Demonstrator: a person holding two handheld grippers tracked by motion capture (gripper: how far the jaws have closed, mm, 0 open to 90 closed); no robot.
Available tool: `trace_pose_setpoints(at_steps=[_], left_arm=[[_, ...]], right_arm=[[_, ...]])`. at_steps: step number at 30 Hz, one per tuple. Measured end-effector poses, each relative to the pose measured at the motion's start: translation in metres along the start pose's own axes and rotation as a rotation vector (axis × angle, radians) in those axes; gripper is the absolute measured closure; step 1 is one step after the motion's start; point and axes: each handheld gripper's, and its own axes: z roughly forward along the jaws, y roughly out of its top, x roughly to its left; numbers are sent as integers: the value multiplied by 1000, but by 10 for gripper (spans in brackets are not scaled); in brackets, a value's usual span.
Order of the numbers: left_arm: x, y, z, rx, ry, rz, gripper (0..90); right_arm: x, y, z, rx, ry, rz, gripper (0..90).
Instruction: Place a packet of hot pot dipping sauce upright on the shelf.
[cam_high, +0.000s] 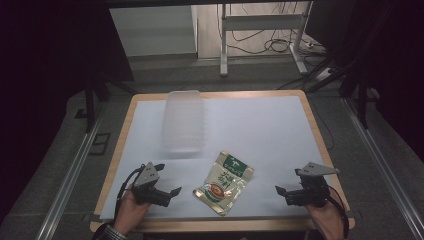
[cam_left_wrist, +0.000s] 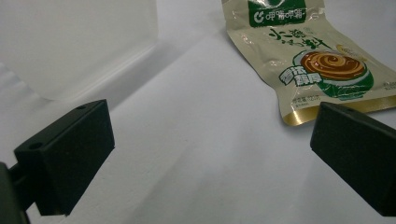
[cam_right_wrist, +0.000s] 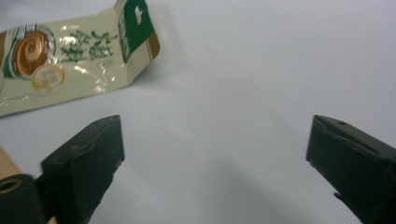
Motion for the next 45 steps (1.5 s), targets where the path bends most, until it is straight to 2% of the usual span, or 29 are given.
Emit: trace_pose_setpoints(at_steps=[2,6,10,19,28,38,45], left_arm=[[0,0,0,-4,1,0,0],[0,0,0,-5,-1,-1,0],[-1,0,0,-2,-5,5,0],[-1,0,1,-8,-7,3,0],[-1,0,0,-5,-8,-3,0],[0,-2,-5,-7,-14,-50,2],[1,-2,-5,-2,-24,-65,4]], right_arm=[[-1,0,0,-11,3,0,18],[-3,-2,3,5,-7,-20,0],[-5,-2,5,6,5,-27,0],[-8,-3,7,4,38,21,0],[-7,-1,12,9,54,15,0],[-6,10,19,-21,72,9,0],[-8,20,26,-56,83,6,0]])
